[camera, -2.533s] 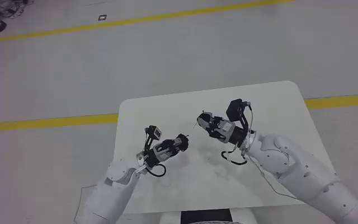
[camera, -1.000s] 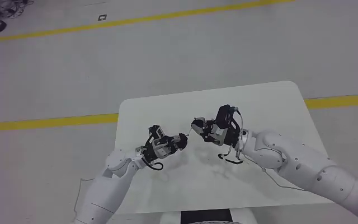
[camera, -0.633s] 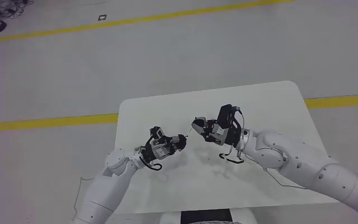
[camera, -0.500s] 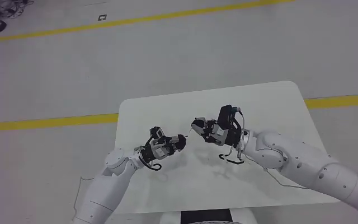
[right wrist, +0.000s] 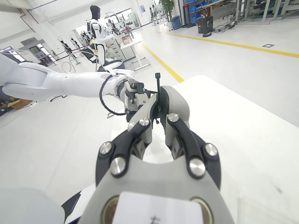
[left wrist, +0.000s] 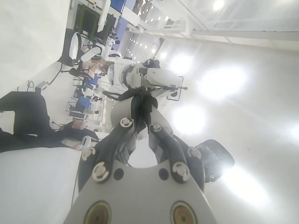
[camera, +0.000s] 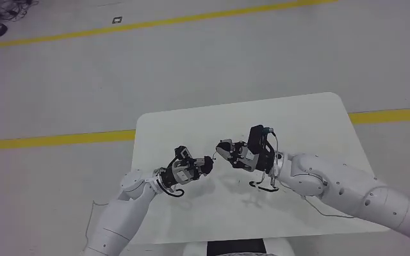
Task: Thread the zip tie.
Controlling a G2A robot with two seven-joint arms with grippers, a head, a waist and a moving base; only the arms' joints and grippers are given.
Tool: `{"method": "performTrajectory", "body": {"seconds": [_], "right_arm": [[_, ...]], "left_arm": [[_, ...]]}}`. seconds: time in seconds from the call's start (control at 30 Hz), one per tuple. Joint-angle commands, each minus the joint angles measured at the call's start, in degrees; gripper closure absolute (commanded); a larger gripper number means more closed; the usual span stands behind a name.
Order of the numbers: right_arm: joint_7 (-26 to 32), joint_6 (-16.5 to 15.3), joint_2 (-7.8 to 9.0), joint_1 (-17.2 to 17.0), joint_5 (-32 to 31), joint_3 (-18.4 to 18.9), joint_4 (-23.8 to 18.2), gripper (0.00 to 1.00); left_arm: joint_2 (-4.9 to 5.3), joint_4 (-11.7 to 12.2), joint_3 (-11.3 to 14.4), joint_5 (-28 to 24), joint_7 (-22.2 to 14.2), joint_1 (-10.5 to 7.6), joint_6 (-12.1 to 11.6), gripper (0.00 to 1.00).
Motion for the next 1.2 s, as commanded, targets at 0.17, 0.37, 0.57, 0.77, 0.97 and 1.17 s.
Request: {"method": "performTrajectory", "body": {"seconds": [0.17, 0.37, 0.57, 0.77, 0.97, 1.17], "right_arm": [[-1.0, -0.1, 0.34, -2.8, -1.9, 3.5, 0.6, 1.00], [-3.0, -0.1, 1.15, -4.0, -4.4, 3.8, -0.8, 1.00], [-4.4, -0.1, 2.02, -2.9, -5.1, 2.0, -0.9, 1.00], [-6.6, -0.1, 2.87, -0.5, -5.0, -1.1, -0.5, 1.00], [-8.7, -0.1, 3.35, 2.2, -4.7, -4.7, -0.1, 1.00], [-10.7, -0.1, 3.43, 4.8, -4.4, -8.0, 0.4, 1.00]], "left_arm": [[0.00, 0.0, 0.0, 0.0, 0.0, 0.00, 0.0, 1.00], [0.00, 0.0, 0.0, 0.0, 0.0, 0.00, 0.0, 1.00], [0.00, 0.0, 0.0, 0.0, 0.0, 0.00, 0.0, 1.00], [0.00, 0.0, 0.0, 0.0, 0.0, 0.00, 0.0, 1.00], [0.00, 0.0, 0.0, 0.0, 0.0, 0.00, 0.0, 1.00], [0.00, 0.0, 0.0, 0.0, 0.0, 0.00, 0.0, 1.00]]}}
